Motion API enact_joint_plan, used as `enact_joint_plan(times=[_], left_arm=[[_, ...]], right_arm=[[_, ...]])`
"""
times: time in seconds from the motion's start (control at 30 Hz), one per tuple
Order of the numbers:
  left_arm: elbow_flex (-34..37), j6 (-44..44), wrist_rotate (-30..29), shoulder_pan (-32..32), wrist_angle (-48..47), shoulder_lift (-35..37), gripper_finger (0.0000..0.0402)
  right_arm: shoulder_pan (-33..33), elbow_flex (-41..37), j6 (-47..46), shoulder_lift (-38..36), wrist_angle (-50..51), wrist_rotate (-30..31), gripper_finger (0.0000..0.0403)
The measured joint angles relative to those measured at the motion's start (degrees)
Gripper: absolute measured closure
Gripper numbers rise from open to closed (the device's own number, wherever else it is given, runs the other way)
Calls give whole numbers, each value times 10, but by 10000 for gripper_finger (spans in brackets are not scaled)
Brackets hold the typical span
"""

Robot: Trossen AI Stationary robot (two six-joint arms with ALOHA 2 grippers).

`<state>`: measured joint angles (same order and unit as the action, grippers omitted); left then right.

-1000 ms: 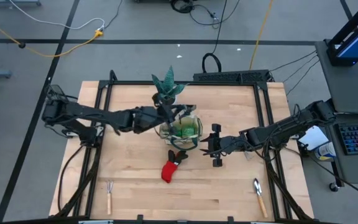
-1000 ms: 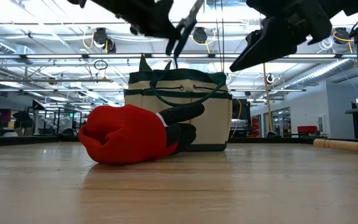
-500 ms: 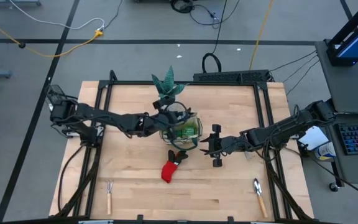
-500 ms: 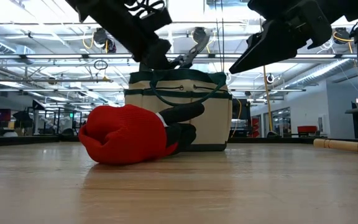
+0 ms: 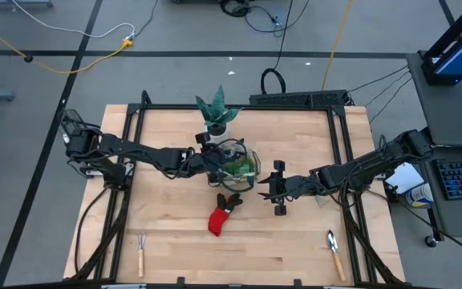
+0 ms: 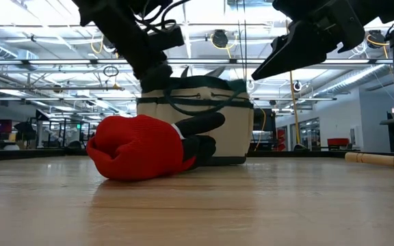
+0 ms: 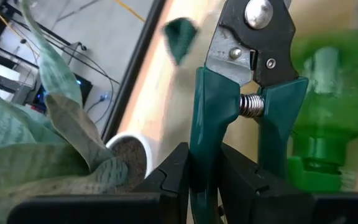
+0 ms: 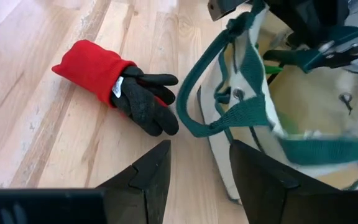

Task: Pick & Place Garden tools in Gardening bag
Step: Put the green shear scissors into the gardening bag

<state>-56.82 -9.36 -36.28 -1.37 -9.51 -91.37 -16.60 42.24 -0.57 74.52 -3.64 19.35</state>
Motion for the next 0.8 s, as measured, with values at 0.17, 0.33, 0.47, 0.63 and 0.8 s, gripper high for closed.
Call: enact_joint_plan(times=[0.17, 0.33, 0.47, 0.63, 0.8], left_arm=[[0, 0, 29, 0, -8, 0, 335], [0, 0, 39, 2, -7, 0, 335], [0, 0, 75, 9, -3, -2, 335], [-1, -24, 84, 17, 0, -6, 334], [0, -26, 88, 21, -1, -8, 334]], right_arm=[[0, 0, 13, 0, -6, 0, 248], [0, 0, 21, 0, -26, 0, 248], [0, 0, 38, 0, -27, 0, 248], [0, 0, 56, 0, -64, 0, 248], [12, 0, 100, 0, -137, 12, 248]])
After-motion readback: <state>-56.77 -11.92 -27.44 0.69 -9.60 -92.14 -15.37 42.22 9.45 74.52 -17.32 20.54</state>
